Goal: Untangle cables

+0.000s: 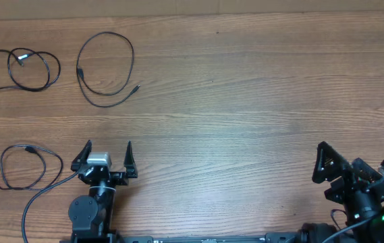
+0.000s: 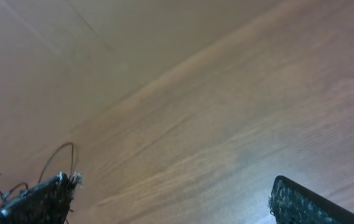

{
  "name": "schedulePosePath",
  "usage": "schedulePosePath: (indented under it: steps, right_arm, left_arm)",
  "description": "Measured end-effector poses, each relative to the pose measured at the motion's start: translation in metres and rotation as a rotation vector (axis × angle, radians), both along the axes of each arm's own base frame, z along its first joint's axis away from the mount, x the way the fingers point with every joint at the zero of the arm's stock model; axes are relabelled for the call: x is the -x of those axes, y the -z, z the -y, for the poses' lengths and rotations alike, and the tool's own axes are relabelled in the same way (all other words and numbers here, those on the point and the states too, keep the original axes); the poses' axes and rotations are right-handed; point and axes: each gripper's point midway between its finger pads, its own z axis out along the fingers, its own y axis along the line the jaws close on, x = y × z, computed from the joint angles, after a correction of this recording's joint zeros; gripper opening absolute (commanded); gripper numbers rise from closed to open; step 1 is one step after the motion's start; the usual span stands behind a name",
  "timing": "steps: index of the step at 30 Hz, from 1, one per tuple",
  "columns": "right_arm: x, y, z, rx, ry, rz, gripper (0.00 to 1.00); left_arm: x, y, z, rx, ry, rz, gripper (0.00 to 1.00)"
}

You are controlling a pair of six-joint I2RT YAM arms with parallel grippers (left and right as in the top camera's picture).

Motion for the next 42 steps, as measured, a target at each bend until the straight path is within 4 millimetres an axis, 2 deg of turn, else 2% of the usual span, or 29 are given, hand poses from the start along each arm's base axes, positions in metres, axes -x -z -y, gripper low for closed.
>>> schedulePosePath:
  steps: [4, 12, 19, 24, 26, 33, 42]
  right_arm:
    - [-0.011, 0.008, -0.004, 0.029, -0.037, 0.061, 1.0]
    - [-0.032, 0.046, -0.023, 0.048, -0.138, 0.111, 1.0]
    - [-0.059, 0.052, -0.027, 0.062, -0.152, 0.244, 1.0]
    - [-0.073, 0.071, -0.028, 0.1, -0.158, 0.288, 1.0]
    - [-0.076, 0.08, -0.028, 0.122, -0.163, 0.288, 1.0]
    - [-0.081, 0.084, -0.028, 0.243, -0.178, 0.357, 1.0]
    - [-0.079, 0.111, -0.02, 0.311, -0.147, 0.348, 1.0]
  left_arm:
    - [0.0, 0.001, 0.0, 0.0, 0.0, -0.002, 1.0]
    - [0.0, 0.002, 0.0, 0.0, 0.0, -0.003, 1.0]
    - [0.0, 0.002, 0.0, 0.0, 0.0, -0.003, 1.0]
    - [0.0, 0.002, 0.0, 0.0, 0.0, -0.003, 0.99]
    - [0.0, 0.002, 0.0, 0.0, 0.0, -0.002, 1.0]
    - [0.0, 0.002, 0.0, 0.0, 0.0, -0.003, 1.0]
    - [0.0, 0.002, 0.0, 0.0, 0.0, -0.003, 0.99]
